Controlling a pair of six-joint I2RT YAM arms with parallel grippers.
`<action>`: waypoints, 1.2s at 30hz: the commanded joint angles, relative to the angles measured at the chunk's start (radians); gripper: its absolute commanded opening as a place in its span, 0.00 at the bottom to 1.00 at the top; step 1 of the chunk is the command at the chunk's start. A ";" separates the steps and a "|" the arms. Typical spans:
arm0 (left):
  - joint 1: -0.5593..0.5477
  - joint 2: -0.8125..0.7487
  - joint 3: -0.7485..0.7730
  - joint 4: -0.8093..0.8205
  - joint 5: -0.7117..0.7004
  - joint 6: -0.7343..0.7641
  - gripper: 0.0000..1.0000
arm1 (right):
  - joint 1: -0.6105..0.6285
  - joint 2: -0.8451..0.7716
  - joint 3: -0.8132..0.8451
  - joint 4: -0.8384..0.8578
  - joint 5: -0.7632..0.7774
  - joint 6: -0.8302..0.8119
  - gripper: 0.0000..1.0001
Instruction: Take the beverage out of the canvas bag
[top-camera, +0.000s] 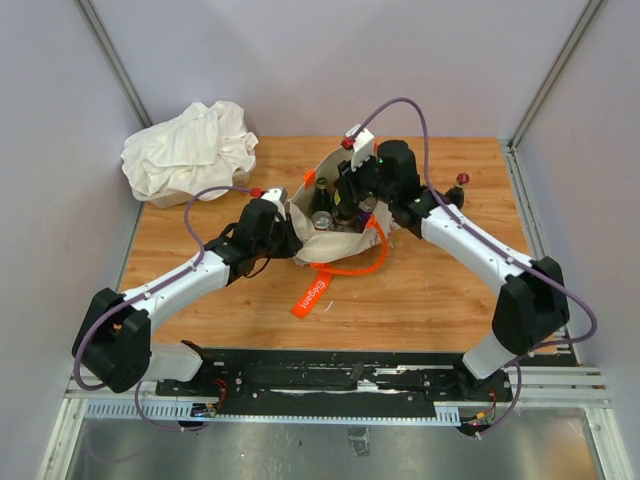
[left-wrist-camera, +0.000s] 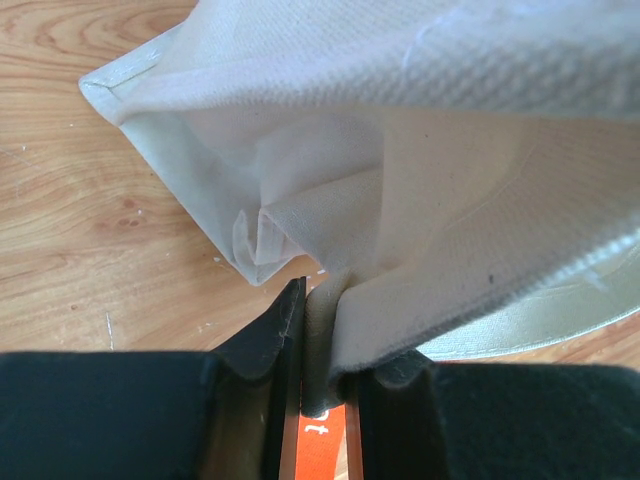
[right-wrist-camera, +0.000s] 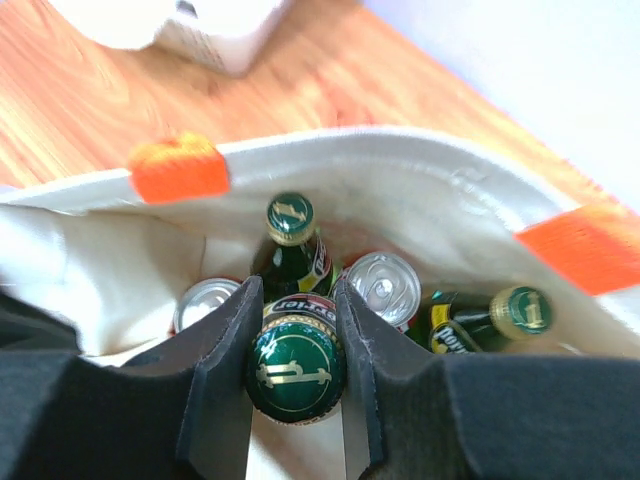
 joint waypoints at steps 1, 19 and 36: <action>0.004 0.023 -0.005 -0.015 -0.014 0.028 0.20 | 0.002 -0.204 0.111 0.101 -0.025 -0.022 0.01; 0.004 0.038 0.014 -0.025 -0.009 0.041 0.18 | -0.044 -0.742 -0.101 -0.219 0.604 -0.141 0.01; 0.004 0.066 0.041 -0.038 0.008 0.035 0.18 | -0.520 -0.812 -0.650 -0.004 0.275 0.213 0.01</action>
